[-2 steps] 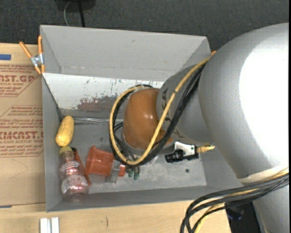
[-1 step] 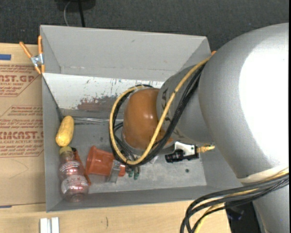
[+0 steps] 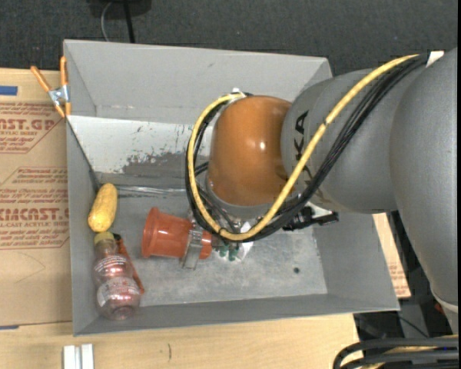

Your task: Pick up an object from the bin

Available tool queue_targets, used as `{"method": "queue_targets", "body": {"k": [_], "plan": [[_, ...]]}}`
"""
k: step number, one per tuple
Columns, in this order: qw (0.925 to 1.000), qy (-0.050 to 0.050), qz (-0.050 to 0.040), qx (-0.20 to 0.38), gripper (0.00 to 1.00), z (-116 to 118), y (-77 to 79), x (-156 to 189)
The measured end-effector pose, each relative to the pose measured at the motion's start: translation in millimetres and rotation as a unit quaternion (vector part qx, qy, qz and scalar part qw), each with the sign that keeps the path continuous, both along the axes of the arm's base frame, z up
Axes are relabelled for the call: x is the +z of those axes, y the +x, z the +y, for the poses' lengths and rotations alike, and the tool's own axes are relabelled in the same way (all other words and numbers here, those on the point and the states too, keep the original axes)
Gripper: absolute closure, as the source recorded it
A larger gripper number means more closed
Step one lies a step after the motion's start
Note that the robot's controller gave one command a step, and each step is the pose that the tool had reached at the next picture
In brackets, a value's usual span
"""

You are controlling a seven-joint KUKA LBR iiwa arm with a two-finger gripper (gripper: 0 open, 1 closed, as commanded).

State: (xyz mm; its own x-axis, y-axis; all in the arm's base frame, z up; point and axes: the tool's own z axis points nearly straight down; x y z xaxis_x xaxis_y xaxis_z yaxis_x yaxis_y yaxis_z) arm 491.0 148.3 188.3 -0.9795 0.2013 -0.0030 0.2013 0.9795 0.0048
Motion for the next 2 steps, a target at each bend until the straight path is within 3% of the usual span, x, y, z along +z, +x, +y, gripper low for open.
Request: {"method": "queue_targets", "body": {"k": [1,2], "plan": [[1.0,0.0,0.0,0.0,1.0,0.0,0.0,0.0],[0.9999,-0.001,0.0043,-0.012,1.0,-3.6,-3.2,38.2]]}}
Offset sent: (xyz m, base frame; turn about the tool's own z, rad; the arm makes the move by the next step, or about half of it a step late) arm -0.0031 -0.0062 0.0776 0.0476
